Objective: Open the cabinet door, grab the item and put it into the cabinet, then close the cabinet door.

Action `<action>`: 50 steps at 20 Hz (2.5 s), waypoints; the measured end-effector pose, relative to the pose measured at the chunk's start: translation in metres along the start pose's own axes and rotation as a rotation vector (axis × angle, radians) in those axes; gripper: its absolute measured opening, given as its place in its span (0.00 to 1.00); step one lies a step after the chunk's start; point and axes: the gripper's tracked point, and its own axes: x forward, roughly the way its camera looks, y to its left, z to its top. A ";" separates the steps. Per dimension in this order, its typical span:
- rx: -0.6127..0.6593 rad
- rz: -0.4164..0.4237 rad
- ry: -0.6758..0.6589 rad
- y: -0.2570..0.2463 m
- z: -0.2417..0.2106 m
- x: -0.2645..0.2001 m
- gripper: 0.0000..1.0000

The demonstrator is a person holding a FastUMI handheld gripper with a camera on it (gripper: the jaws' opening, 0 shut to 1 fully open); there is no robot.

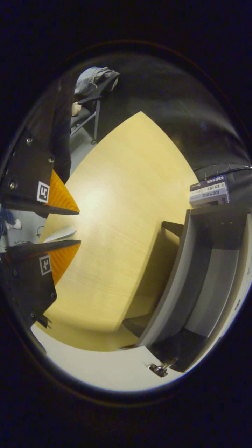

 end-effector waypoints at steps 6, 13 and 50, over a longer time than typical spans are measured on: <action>-0.019 0.035 0.103 0.002 -0.025 0.016 0.40; -0.009 -0.032 0.095 -0.003 -0.025 0.023 0.20; 0.268 -0.264 -0.308 -0.179 0.291 -0.214 0.20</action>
